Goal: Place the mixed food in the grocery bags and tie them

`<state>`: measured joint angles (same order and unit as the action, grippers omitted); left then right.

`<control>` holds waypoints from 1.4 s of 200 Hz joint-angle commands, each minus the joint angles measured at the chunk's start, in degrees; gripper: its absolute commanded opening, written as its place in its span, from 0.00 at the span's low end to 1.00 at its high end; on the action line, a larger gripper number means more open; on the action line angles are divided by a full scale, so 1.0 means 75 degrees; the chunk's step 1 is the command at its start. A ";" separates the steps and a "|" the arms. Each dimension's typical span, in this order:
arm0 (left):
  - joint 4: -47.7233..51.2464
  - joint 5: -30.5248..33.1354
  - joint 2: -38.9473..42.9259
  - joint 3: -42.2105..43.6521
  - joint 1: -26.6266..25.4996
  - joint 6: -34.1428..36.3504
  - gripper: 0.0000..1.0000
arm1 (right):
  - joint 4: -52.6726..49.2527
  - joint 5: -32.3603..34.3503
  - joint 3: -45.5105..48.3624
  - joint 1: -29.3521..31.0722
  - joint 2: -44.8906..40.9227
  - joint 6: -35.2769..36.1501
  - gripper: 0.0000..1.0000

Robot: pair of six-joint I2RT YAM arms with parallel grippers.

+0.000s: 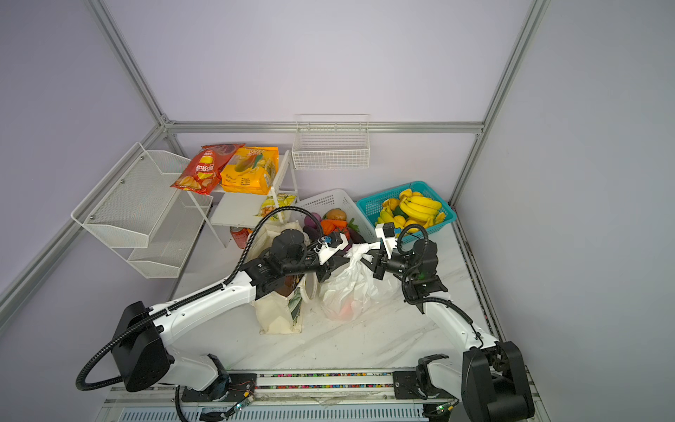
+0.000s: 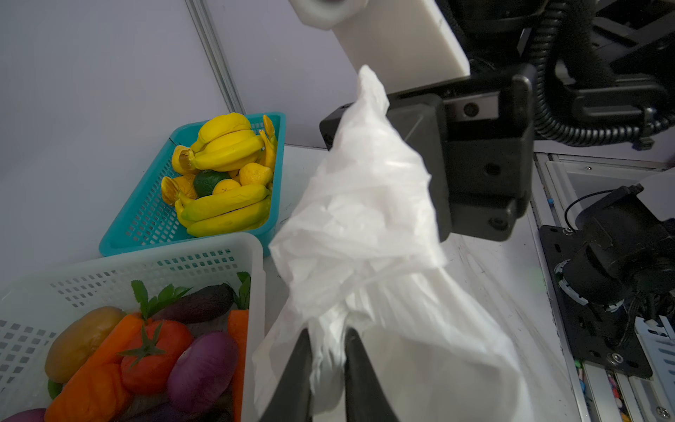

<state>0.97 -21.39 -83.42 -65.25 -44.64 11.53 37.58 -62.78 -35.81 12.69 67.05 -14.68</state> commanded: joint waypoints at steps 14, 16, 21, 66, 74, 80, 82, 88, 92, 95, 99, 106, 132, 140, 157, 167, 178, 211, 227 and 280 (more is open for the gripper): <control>-0.0341 -0.0200 0.0017 -0.0682 0.0023 -0.0043 0.04 | -0.0022 0.0016 -0.0170 0.0060 -0.0174 0.0167 0.00; -0.0350 -0.0191 0.0017 -0.0676 0.0020 -0.0045 0.02 | -0.0052 0.0025 -0.0170 0.0059 -0.0171 0.0188 0.00; -0.0368 -0.0145 0.0040 -0.0653 0.0026 -0.0040 0.00 | -0.0134 0.0044 -0.0197 0.0057 -0.0174 0.0232 0.00; -0.0303 0.0467 0.0192 -0.0362 0.0027 -0.0142 0.00 | -0.1120 0.0998 -0.0372 0.0059 -0.0408 0.0742 0.00; -0.0312 0.0558 0.0226 -0.0276 0.0023 -0.0141 0.00 | -0.1487 0.1319 -0.0430 0.0061 -0.0478 0.0915 0.02; -0.0328 0.0606 0.0235 -0.0218 0.0025 -0.0154 0.00 | -0.1682 0.1476 -0.0457 0.0063 -0.0542 0.1018 0.07; -0.0340 0.0614 0.0244 -0.0203 0.0023 -0.0163 0.00 | -0.1741 0.1526 -0.0462 0.0065 -0.0571 0.1057 0.09; -0.0379 0.0634 0.0247 -0.0152 0.0032 -0.0177 0.00 | -0.1904 0.1704 -0.0455 0.0062 -0.0652 0.1122 0.15; -0.0406 0.0634 0.0249 -0.0126 0.0025 -0.0188 0.00 | -0.2010 0.1834 -0.0441 0.0066 -0.0729 0.1143 0.18; -0.0404 0.0631 0.0250 -0.0114 0.0033 -0.0198 0.00 | -0.2065 0.1904 -0.0431 0.0066 -0.0776 0.1165 0.20; -0.0408 0.0628 0.0247 -0.0110 0.0024 -0.0201 0.00 | -0.2135 0.1988 -0.0417 0.0062 -0.0852 0.1176 0.23; -0.0408 0.0644 0.0249 -0.0096 0.0020 -0.0221 0.00 | -0.2267 0.2223 -0.0380 0.0066 -0.0981 0.1189 0.26; -0.0416 0.0733 0.0230 -0.0087 0.0027 -0.0281 0.00 | -0.2825 0.3279 -0.0242 0.0066 -0.1615 0.1081 0.44; -0.0413 0.0754 0.0244 -0.0077 0.0043 -0.0303 0.00 | -0.3040 0.3505 -0.0241 0.0055 -0.1830 0.1044 0.48; -0.0438 0.0751 0.0250 -0.0062 0.0037 -0.0304 0.00 | -0.3528 0.3913 -0.0241 0.0065 -0.2357 0.1017 0.50; -0.0442 0.0771 0.0255 -0.0060 0.0031 -0.0307 0.00 | -0.3817 0.4036 -0.0290 0.0065 -0.2643 0.1002 0.51; -0.0435 0.0771 0.0249 -0.0042 0.0034 -0.0295 0.00 | -0.4114 0.4138 -0.0383 0.0059 -0.2921 0.0962 0.52; -0.0462 0.0714 0.0250 -0.0045 0.0033 -0.0293 0.00 | -0.4328 0.4082 -0.0744 0.0059 -0.3023 0.0850 0.49; -0.0459 0.0702 0.0253 -0.0048 0.0034 -0.0295 0.00 | -0.4293 0.4011 -0.0939 0.0059 -0.2757 0.0893 0.47; -0.0473 0.0675 0.0517 -0.0007 0.0034 -0.0291 0.00 | -0.3465 0.3332 -0.1032 0.0060 -0.2285 0.0591 0.36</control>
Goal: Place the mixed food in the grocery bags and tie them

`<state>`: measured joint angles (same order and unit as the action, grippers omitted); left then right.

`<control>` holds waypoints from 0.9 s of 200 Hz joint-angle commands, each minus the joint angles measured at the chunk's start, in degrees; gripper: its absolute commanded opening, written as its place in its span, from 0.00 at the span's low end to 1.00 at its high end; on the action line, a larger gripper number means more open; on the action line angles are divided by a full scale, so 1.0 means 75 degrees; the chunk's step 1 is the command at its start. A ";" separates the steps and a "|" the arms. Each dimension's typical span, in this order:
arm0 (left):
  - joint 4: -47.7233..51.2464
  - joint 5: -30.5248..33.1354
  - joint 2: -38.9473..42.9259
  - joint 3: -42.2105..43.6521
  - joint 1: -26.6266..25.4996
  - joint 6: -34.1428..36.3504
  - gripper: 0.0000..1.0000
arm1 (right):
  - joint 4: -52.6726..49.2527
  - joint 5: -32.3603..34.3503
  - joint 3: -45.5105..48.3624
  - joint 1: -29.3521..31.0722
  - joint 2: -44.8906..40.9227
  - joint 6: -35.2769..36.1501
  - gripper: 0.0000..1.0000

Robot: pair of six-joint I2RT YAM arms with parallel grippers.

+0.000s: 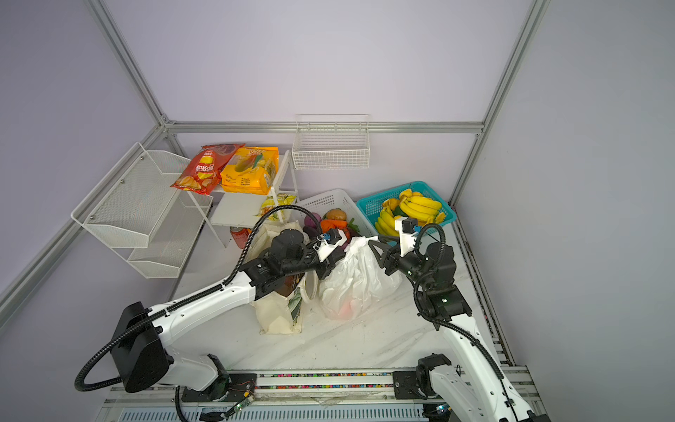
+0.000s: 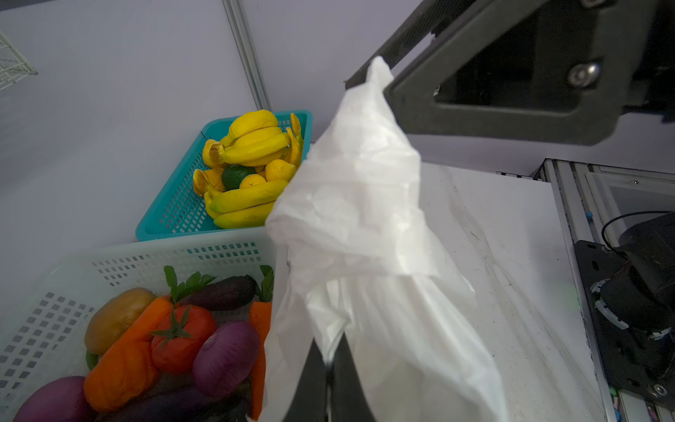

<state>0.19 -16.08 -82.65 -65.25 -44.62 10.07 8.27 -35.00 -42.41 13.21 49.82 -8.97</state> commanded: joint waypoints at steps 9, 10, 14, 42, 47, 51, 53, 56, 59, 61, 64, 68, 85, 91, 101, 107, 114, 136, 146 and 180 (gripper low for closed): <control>-0.0365 -0.0030 0.0415 -0.0007 0.0030 -0.0100 0.00 | 0.0435 -0.0350 -0.0134 -0.0011 -0.0016 -0.0166 0.30; -0.0365 -0.0027 0.0415 -0.0007 0.0025 -0.0100 0.00 | 0.0434 -0.0344 -0.0134 -0.0013 -0.0019 -0.0164 0.30; -0.0373 -0.0034 0.0424 -0.0014 0.0030 -0.0100 0.00 | 0.0426 -0.0331 -0.0114 -0.0012 -0.0038 -0.0146 0.28; -0.0374 -0.0022 0.0438 0.0014 0.0027 -0.0066 0.00 | 0.0381 -0.0278 -0.0016 -0.0004 -0.0195 -0.0113 0.11; -0.0376 -0.0018 0.0449 0.0017 0.0017 -0.0069 0.00 | 0.0365 -0.0278 -0.0017 -0.0006 -0.0209 -0.0095 0.08; -0.0378 0.0005 0.0450 0.0026 0.0030 -0.0067 0.00 | 0.0336 -0.0268 -0.0017 -0.0011 -0.0214 -0.0090 0.06; -0.0377 0.0015 0.0453 0.0028 0.0037 -0.0071 0.00 | 0.0320 -0.0261 -0.0017 -0.0009 -0.0219 -0.0074 0.05; -0.0382 0.0020 0.0450 0.0029 0.0026 -0.0065 0.00 | 0.0297 -0.0250 -0.0023 -0.0004 -0.0221 -0.0055 0.03; -0.0379 0.0026 0.0456 0.0024 0.0025 -0.0065 0.00 | 0.0272 -0.0229 -0.0023 -0.0004 -0.0221 -0.0047 0.02; -0.0383 0.0023 0.0460 0.0022 0.0030 -0.0071 0.00 | 0.0245 -0.0216 -0.0018 -0.0007 -0.0227 -0.0032 0.01; -0.0374 0.0031 0.0461 0.0022 0.0031 -0.0067 0.00 | 0.0220 -0.0203 -0.0027 -0.0007 -0.0222 -0.0007 0.00; -0.0368 0.0035 0.0462 0.0028 0.0031 -0.0071 0.00 | 0.0185 -0.0197 -0.0028 -0.0010 -0.0226 0.0006 0.00; -0.0365 0.0057 0.0479 0.0046 0.0031 -0.0069 0.00 | -0.0045 -0.0086 -0.0075 -0.0005 -0.0242 0.0166 0.00; -0.0372 0.0095 0.0485 0.0052 0.0037 -0.0072 0.00 | -0.0127 -0.0032 -0.0084 -0.0010 -0.0256 0.0197 0.00; -0.0344 0.0165 0.0514 0.0051 0.0030 -0.0073 0.00 | -0.0299 0.0105 -0.0132 -0.0011 -0.0271 0.0284 0.00; -0.0329 0.0213 0.0531 0.0063 0.0031 -0.0076 0.00 | -0.0414 0.0192 -0.0156 -0.0004 -0.0297 0.0326 0.00; -0.0308 0.0287 0.0563 0.0058 0.0031 -0.0075 0.00 | -0.0560 0.0295 -0.0196 -0.0010 -0.0292 0.0365 0.00; -0.0273 0.0605 0.0637 0.0087 0.0032 -0.0087 0.00 | -0.1087 0.0661 -0.0326 -0.0006 -0.0289 0.0522 0.00; -0.0255 0.0786 0.0637 0.0089 0.0032 -0.0110 0.00 | -0.1215 0.0751 -0.0352 -0.0011 -0.0300 0.0529 0.00; -0.0122 0.1154 0.0558 0.0065 0.0050 -0.0051 0.00 | -0.1730 0.1146 -0.0484 -0.0004 -0.0284 0.0537 0.00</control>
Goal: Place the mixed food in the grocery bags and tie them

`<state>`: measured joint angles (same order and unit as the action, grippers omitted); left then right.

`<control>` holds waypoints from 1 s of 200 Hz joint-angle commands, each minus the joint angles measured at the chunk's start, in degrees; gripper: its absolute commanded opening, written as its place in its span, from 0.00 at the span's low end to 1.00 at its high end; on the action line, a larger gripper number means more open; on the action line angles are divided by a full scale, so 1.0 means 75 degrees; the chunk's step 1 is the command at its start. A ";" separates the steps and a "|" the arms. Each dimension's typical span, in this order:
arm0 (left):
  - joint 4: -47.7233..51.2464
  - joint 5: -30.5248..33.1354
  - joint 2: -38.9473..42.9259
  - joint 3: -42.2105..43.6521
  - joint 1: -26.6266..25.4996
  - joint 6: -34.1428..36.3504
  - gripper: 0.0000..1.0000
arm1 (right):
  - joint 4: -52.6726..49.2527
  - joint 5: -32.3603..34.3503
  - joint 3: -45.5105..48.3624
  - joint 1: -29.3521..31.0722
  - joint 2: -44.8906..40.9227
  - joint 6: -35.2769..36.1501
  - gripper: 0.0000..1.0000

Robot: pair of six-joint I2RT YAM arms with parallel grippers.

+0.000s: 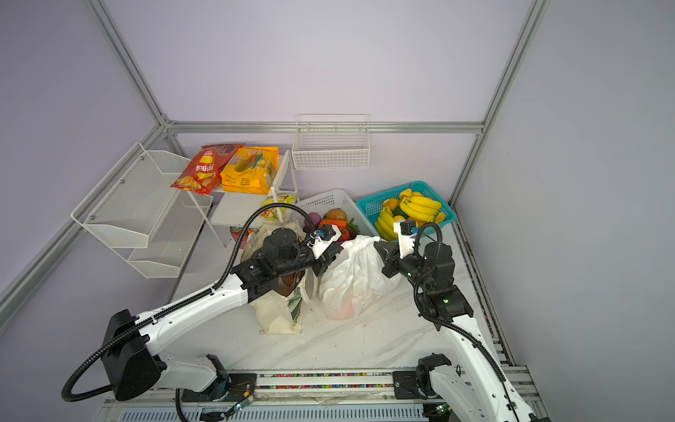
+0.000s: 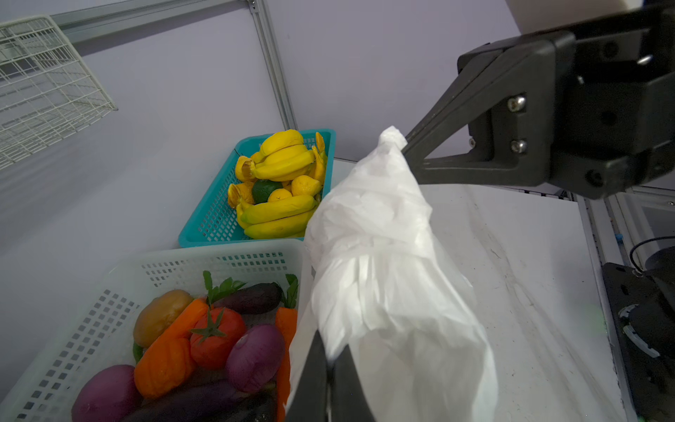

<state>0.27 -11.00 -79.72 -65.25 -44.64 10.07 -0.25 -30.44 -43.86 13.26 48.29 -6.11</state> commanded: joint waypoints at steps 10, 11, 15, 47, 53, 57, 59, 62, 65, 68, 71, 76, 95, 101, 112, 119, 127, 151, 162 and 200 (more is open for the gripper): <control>-0.0084 0.0568 0.0147 0.0052 0.0066 -0.0050 0.00 | -0.0753 0.0661 -0.0334 -0.0012 -0.0070 0.0171 0.00; -0.0084 0.0578 0.0144 0.0052 0.0068 -0.0051 0.00 | -0.0764 0.0672 -0.0337 -0.0011 -0.0067 0.0171 0.00; -0.0070 0.0613 0.0136 0.0039 0.0078 -0.0053 0.00 | -0.0824 0.0733 -0.0365 -0.0011 -0.0053 0.0180 0.00; -0.0003 0.0942 0.0049 -0.0018 0.0117 -0.0053 0.00 | -0.1129 0.1088 -0.0425 -0.0013 -0.0008 0.0061 0.00; 0.0001 0.1013 0.0027 -0.0030 0.0128 -0.0062 0.00 | -0.1189 0.1145 -0.0440 -0.0014 0.0000 0.0060 0.00; 0.0016 0.1086 0.0016 -0.0041 0.0139 -0.0065 0.00 | -0.1224 0.1206 -0.0452 -0.0016 0.0006 0.0044 0.00; 0.0012 0.1108 0.0007 -0.0050 0.0148 -0.0068 0.00 | -0.1253 0.1227 -0.0456 -0.0017 0.0006 0.0048 0.00; 0.0028 0.1170 -0.0004 -0.0054 0.0141 -0.0069 0.00 | -0.1280 0.1258 -0.0457 -0.0011 0.0012 0.0052 0.00; 0.0042 0.1222 -0.0016 -0.0064 0.0140 -0.0065 0.00 | -0.1314 0.1301 -0.0469 -0.0010 0.0017 0.0047 0.00; 0.0064 0.1292 -0.0028 -0.0075 0.0156 -0.0075 0.00 | -0.1346 0.1345 -0.0479 -0.0010 0.0016 0.0042 0.00; 0.0077 0.1359 -0.0042 -0.0094 0.0158 -0.0058 0.00 | -0.1390 0.1391 -0.0480 -0.0016 0.0021 0.0034 0.00; 0.0102 0.1462 -0.0061 -0.0107 0.0168 -0.0056 0.00 | -0.1473 0.1502 -0.0491 -0.0016 0.0029 0.0036 0.00; 0.0185 0.1827 -0.0094 -0.0141 0.0216 0.0002 0.00 | -0.1759 0.2012 -0.0501 -0.0016 0.0110 0.0019 0.00; 0.0202 0.1919 -0.0104 -0.0147 0.0232 0.0025 0.00 | -0.1833 0.2146 -0.0492 -0.0015 0.0150 0.0008 0.00; 0.0275 0.2093 -0.0373 -0.0187 0.0280 0.0047 0.00 | -0.1888 0.2315 -0.0465 -0.0025 0.0232 -0.0064 0.00; 0.0324 0.2202 -0.0429 -0.0215 0.0313 0.0082 0.00 | -0.1888 0.2377 -0.0426 -0.0025 0.0278 -0.0119 0.00; 0.0410 0.2392 -0.0490 -0.0240 0.0337 0.0153 0.00 | -0.1899 0.2456 -0.0371 -0.0036 0.0330 -0.0206 0.00; 0.0681 0.3229 -0.0619 -0.0279 0.0350 0.0442 0.00 | -0.1935 0.2712 -0.0194 -0.0190 0.0505 -0.0399 0.00; 0.0711 0.3438 -0.0598 -0.0236 0.0384 0.0503 0.00 | -0.1918 0.2727 -0.0156 -0.0273 0.0537 -0.0447 0.00; 0.0700 0.3429 -0.0457 -0.0192 0.0543 0.0534 0.00 | -0.1888 0.3121 -0.0143 -0.0335 0.0665 -0.0554 0.00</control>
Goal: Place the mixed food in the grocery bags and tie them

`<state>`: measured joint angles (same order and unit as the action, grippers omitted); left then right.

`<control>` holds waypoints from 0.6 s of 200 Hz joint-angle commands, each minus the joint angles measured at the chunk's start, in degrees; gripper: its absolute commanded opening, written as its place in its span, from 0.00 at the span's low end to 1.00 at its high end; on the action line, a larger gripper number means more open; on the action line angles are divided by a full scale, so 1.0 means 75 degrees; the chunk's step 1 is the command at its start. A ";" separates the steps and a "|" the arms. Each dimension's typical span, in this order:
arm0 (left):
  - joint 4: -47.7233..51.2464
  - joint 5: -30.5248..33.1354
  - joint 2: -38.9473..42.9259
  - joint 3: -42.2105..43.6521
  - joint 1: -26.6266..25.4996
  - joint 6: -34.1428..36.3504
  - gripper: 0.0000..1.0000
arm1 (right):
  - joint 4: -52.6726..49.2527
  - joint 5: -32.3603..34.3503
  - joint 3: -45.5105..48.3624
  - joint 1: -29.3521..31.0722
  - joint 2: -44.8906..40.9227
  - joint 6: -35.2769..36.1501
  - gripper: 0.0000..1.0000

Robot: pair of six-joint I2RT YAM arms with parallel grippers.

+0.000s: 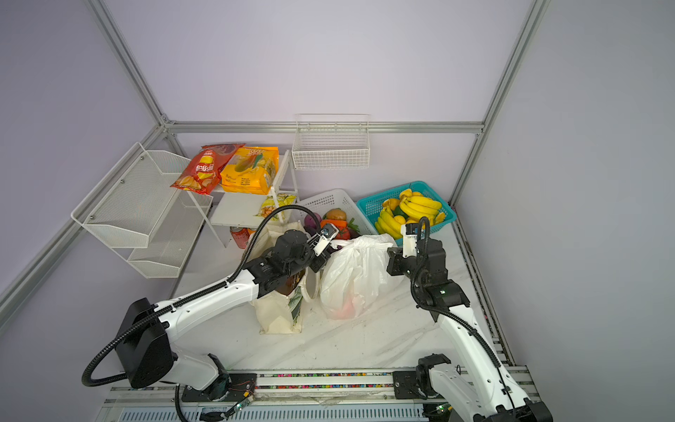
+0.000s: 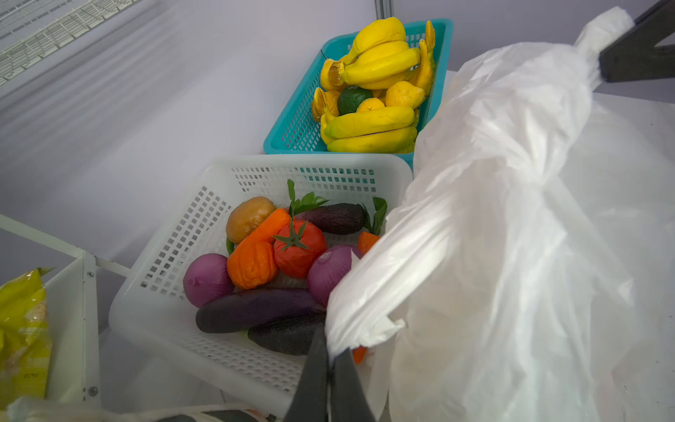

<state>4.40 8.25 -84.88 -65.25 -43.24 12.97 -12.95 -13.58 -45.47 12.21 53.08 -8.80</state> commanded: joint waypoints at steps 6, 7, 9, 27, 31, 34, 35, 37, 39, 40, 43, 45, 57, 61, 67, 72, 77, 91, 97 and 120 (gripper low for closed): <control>0.0173 0.0943 0.0250 -0.0205 0.0379 0.0151 0.00 | -0.0195 0.0923 0.0075 -0.0241 0.0036 -0.0211 0.00; 0.0174 0.0958 0.0246 -0.0206 0.0383 0.0160 0.00 | -0.0195 0.0928 0.0075 -0.0249 0.0036 -0.0216 0.00; 0.0183 0.0985 0.0244 -0.0206 0.0398 0.0173 0.00 | -0.0195 0.0940 0.0075 -0.0269 0.0039 -0.0226 0.00; 0.0214 0.1315 0.0316 -0.0197 0.0504 0.0262 0.00 | -0.0198 0.0924 0.0103 -0.0472 0.0196 -0.0383 0.00; 0.0220 0.1377 0.0328 -0.0199 0.0525 0.0295 0.00 | -0.0189 0.0901 0.0117 -0.0513 0.0247 -0.0428 0.00; 0.0234 0.1399 0.0335 -0.0205 0.0529 0.0308 0.00 | -0.0184 0.0892 0.0139 -0.0545 0.0273 -0.0458 0.00; 0.0240 0.1404 0.0342 -0.0199 0.0540 0.0314 0.00 | -0.0184 0.0889 0.0136 -0.0553 0.0289 -0.0475 0.00; 0.0235 0.1433 0.0350 -0.0195 0.0557 0.0311 0.00 | -0.0184 0.0886 0.0140 -0.0574 0.0316 -0.0496 0.00; 0.0242 0.1449 0.0361 -0.0194 0.0567 0.0319 0.00 | -0.0178 0.0886 0.0153 -0.0600 0.0329 -0.0510 0.00; 0.0244 0.1452 0.0366 -0.0194 0.0571 0.0320 0.00 | -0.0175 0.0886 0.0155 -0.0604 0.0341 -0.0512 0.00; 0.0251 0.1469 0.0371 -0.0185 0.0583 0.0327 0.00 | -0.0157 0.0866 0.0173 -0.0627 0.0357 -0.0533 0.00; 0.0255 0.1490 0.0381 -0.0192 0.0594 0.0334 0.00 | -0.0151 0.0872 0.0184 -0.0648 0.0371 -0.0543 0.00; 0.0268 0.1651 0.0405 -0.0174 0.0607 0.0397 0.00 | -0.0138 0.0897 0.0225 -0.0743 0.0401 -0.0646 0.00; 0.0285 0.1698 0.0410 -0.0171 0.0618 0.0422 0.00 | -0.0131 0.0908 0.0232 -0.0784 0.0405 -0.0677 0.00; 0.0277 0.1751 0.0407 -0.0155 0.0630 0.0460 0.00 | -0.0125 0.0939 0.0239 -0.0859 0.0389 -0.0711 0.00; 0.0280 0.1766 0.0407 -0.0147 0.0650 0.0488 0.00 | -0.0115 0.0957 0.0250 -0.0914 0.0377 -0.0751 0.00; 0.0281 0.1765 0.0407 -0.0125 0.0676 0.0501 0.00 | -0.0113 0.0995 0.0256 -0.0975 0.0376 -0.0782 0.00; 0.0221 0.1368 0.0451 -0.0053 0.0772 0.0498 0.00 | -0.0103 0.0960 0.0252 -0.1030 0.0393 -0.0802 0.00; 0.0167 0.1006 0.0454 -0.0006 0.0785 0.0593 0.00 | -0.0053 0.0852 0.0258 -0.1037 0.0410 -0.0741 0.00; 0.0021 -0.0788 0.0630 0.0072 0.0774 0.0941 0.00 | 0.0396 -0.0071 0.0386 -0.1023 0.0345 -0.0598 0.00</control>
<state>5.50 8.67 -84.55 -65.25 -40.27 16.82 -12.43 -13.32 -44.10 6.28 56.27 -13.21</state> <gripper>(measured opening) 0.047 0.042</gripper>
